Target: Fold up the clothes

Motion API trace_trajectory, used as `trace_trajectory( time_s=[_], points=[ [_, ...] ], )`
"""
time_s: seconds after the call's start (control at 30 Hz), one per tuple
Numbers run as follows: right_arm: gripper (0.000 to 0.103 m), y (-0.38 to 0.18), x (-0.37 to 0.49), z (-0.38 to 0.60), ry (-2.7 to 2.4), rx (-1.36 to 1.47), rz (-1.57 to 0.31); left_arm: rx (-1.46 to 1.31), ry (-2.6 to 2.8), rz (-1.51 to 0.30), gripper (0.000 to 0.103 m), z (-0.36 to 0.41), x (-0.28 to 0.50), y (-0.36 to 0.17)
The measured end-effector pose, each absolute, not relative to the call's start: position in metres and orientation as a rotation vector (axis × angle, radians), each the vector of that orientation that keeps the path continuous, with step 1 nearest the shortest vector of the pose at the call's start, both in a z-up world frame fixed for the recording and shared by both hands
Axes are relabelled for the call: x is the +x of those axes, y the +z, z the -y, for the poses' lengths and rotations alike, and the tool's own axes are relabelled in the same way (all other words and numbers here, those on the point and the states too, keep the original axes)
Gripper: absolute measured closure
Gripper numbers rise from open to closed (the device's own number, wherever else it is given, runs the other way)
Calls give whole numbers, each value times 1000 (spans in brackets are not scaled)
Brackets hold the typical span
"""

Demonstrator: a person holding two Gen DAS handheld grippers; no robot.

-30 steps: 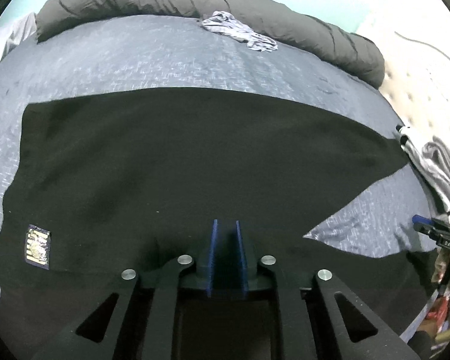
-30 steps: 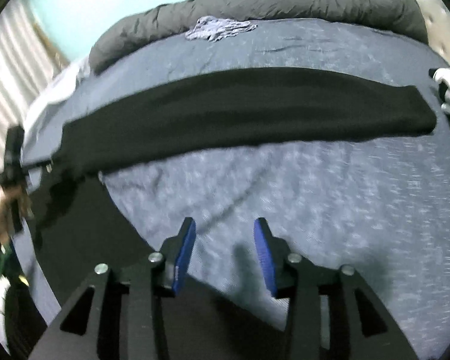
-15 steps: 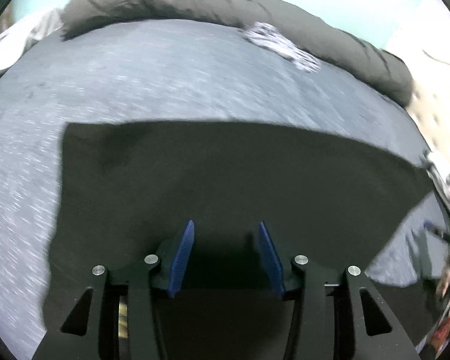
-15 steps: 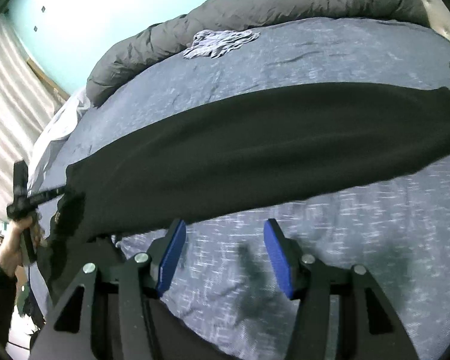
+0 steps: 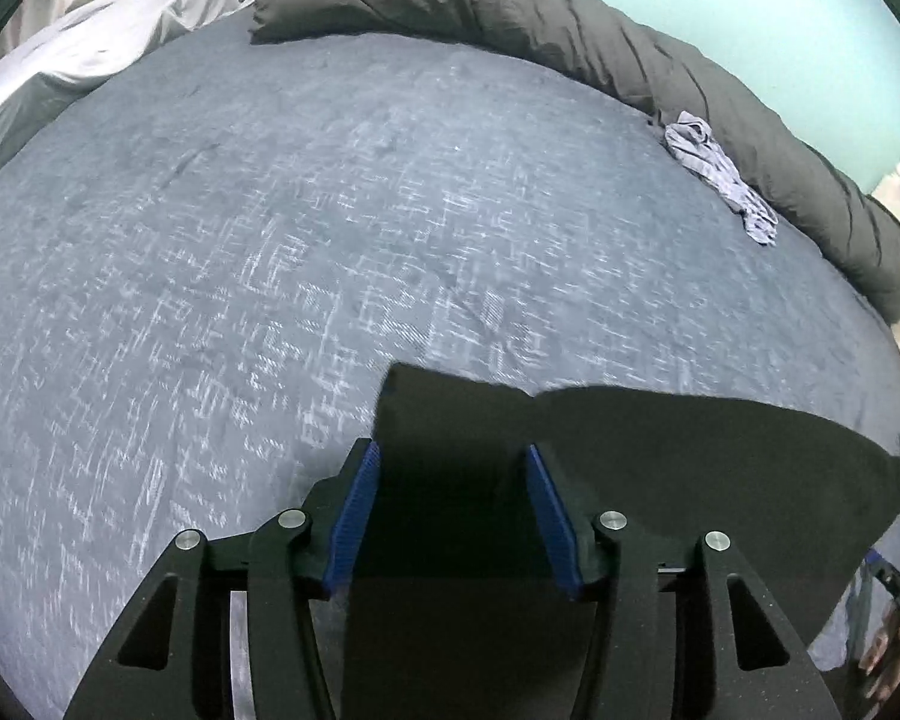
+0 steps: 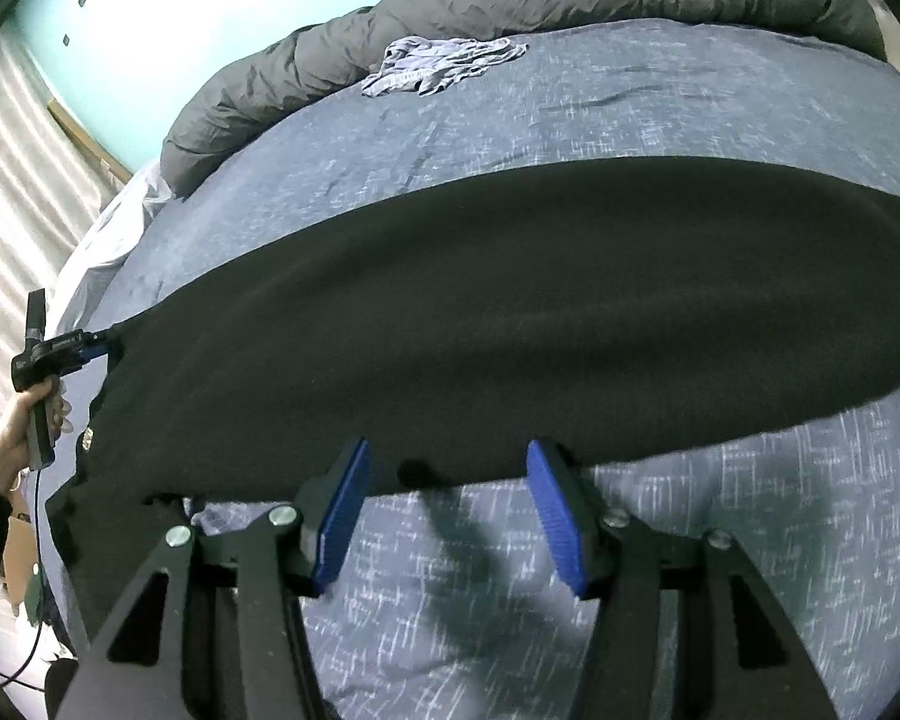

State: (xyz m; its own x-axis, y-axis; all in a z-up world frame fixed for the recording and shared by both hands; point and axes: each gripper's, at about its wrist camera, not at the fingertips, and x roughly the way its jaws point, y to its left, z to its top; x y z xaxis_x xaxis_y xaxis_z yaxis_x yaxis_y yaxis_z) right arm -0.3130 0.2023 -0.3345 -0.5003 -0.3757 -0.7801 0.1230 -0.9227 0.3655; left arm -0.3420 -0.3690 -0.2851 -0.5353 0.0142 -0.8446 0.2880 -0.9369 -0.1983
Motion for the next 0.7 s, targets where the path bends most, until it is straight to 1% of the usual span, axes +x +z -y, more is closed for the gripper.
trace_trajectory(
  time_s=[0.4, 0.5, 0.7],
  points=[
    [48, -341, -318, -205, -2459, 1377, 407, 1423, -2613, -511, 49, 372, -342, -289],
    [48, -341, -318, -206, -2459, 1375, 414, 1457, -2619, -474, 49, 365, -341, -289],
    [48, -339, -314, -208, -2460, 1369, 427, 1480, -2593, -488, 49, 366, -333, -290]
  ],
)
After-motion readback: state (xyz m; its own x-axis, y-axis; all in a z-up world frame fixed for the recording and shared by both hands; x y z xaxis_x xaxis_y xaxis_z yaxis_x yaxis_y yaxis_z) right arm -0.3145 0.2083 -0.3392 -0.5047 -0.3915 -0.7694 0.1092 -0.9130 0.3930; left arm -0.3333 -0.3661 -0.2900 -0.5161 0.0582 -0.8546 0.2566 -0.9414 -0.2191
